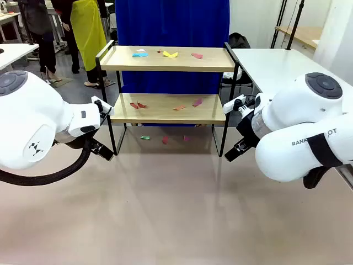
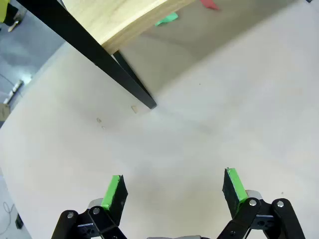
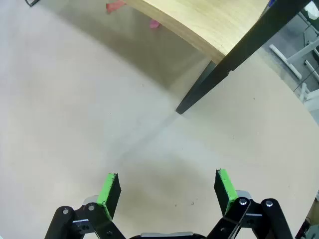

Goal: Clean the shelf.
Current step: Pick up the Duster handed by the human.

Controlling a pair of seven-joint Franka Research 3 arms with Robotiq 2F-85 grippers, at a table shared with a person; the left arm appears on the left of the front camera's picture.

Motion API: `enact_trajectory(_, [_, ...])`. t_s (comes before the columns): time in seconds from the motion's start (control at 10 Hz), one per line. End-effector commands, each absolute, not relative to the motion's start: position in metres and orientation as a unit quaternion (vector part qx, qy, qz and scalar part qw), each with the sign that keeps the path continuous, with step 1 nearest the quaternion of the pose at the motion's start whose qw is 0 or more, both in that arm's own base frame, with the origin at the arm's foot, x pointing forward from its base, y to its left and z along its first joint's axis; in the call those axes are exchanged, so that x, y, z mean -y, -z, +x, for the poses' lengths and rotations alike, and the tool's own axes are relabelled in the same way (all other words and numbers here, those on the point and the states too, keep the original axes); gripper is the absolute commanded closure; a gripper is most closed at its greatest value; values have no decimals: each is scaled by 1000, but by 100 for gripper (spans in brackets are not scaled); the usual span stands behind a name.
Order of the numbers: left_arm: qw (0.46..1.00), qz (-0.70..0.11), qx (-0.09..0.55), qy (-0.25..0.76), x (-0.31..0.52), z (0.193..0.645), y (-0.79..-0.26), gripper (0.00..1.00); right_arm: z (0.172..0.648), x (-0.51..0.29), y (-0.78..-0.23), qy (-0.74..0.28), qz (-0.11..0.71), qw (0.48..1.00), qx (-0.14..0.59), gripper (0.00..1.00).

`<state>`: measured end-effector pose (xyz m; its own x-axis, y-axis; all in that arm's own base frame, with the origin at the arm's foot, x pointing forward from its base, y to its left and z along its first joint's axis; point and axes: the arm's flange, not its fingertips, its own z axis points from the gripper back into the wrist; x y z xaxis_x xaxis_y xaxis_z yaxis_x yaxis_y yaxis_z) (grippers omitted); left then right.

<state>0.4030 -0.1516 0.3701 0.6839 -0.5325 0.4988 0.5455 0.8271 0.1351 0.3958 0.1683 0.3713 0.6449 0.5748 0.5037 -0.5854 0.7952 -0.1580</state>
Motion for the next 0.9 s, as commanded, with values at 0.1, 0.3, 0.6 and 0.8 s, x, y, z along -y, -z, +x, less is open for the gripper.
enact_trajectory(0.1, [917, -12, 268, 294, 152, 403, -370, 0, 396, -168, -371, -320, 10, 907, 274, 0])
enact_trajectory(0.3, [917, -12, 268, 294, 152, 403, -370, 0, 396, -168, -371, -320, 10, 907, 274, 0])
enact_trajectory(0.6, [917, -12, 268, 294, 152, 403, -370, 0, 396, -168, -371, -320, 10, 907, 274, 0])
enact_trajectory(0.8, [917, -12, 268, 294, 152, 403, -370, 0, 396, -168, -371, -321, 9, 907, 274, 0])
